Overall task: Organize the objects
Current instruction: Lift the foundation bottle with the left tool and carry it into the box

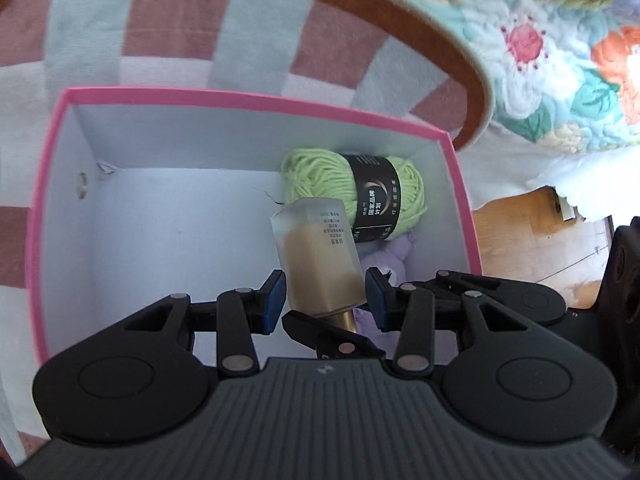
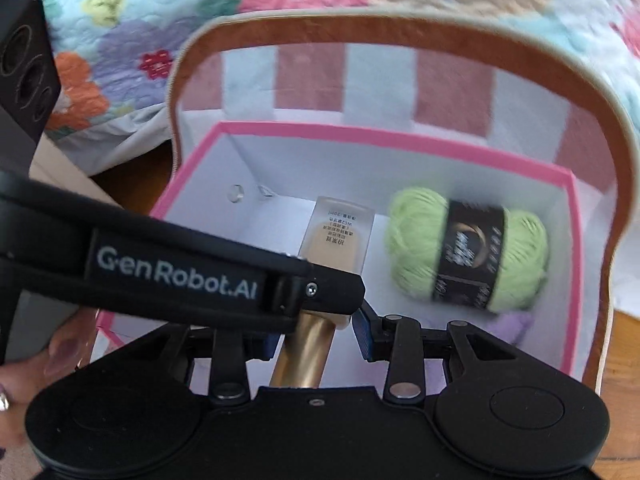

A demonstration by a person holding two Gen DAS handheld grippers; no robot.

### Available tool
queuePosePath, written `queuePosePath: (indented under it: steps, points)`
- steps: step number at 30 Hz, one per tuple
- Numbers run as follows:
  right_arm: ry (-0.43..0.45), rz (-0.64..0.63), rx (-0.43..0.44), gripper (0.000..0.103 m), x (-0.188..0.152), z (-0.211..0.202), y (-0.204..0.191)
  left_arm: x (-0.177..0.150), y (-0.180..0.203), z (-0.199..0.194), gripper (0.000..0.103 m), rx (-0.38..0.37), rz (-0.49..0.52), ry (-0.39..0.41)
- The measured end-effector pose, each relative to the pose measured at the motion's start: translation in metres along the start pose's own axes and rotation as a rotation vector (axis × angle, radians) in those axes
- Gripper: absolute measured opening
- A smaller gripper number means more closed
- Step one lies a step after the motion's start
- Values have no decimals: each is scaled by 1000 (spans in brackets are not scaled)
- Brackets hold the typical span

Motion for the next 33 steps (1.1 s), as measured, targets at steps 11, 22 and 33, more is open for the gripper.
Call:
queuePosePath:
  steps: [11,22,33]
  points:
    - [-117,-31,12,42,0,-3,16,-9,8,3,41,-25,-29,-13]
    - [-141,-68,14,42,26,40,4,10,-36,12,41,7,-152,64]
    - [-187,-46,-77,42,36,78,-3,20,-60,32,39,14,-197,65]
Point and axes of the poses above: each gripper's, at about its wrist camera, not at the fingertips, and z roughly the way its jaws point, y to its right, x to its top, the point moved 2 cm from there along z, roughly the way its jaws point, and after that the axes turned 12 degrees about -x, right-handed, at the moved point
